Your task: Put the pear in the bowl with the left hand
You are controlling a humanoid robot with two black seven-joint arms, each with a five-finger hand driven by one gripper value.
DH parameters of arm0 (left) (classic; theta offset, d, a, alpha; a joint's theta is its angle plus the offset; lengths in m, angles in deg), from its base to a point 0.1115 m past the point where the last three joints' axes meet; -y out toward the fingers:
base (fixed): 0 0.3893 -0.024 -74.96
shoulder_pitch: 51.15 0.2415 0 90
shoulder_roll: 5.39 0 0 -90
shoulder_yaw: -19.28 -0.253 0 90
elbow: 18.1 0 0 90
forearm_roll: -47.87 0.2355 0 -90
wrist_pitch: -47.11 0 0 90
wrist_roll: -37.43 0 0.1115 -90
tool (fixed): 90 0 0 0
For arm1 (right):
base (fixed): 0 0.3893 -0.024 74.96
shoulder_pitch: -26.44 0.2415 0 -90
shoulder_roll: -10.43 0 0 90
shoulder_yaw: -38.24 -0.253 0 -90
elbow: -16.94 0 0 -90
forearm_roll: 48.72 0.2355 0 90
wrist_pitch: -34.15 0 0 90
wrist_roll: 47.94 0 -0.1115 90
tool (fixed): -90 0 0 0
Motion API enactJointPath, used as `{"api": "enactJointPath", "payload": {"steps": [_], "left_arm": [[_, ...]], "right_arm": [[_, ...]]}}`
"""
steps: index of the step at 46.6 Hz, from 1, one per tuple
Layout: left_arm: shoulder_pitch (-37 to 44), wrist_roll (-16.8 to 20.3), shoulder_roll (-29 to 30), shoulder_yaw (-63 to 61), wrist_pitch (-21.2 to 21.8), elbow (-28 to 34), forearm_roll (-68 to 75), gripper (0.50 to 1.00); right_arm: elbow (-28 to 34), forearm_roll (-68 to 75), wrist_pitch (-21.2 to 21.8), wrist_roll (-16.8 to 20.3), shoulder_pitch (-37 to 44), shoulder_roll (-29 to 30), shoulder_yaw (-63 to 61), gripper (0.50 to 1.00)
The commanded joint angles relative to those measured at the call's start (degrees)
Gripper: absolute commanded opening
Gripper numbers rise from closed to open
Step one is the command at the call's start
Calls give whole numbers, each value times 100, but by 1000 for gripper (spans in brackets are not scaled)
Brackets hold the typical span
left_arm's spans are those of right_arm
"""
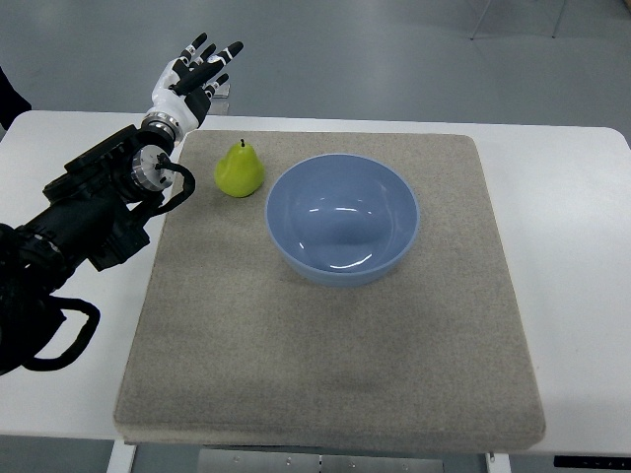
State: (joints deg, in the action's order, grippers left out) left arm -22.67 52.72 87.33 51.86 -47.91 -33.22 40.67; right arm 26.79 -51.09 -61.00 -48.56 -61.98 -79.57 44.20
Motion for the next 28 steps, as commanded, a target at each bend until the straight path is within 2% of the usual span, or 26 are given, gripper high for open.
{"api": "enactJointPath", "payload": {"steps": [1,28], "left_arm": [[0,9,0,-6,1,0,44,992],[0,88,9,-41,-17,0,35,992]], "right_arm": [[8,0,5,0,0,0,1,924],[8,0,-3,0,0,0,1,924]]}}
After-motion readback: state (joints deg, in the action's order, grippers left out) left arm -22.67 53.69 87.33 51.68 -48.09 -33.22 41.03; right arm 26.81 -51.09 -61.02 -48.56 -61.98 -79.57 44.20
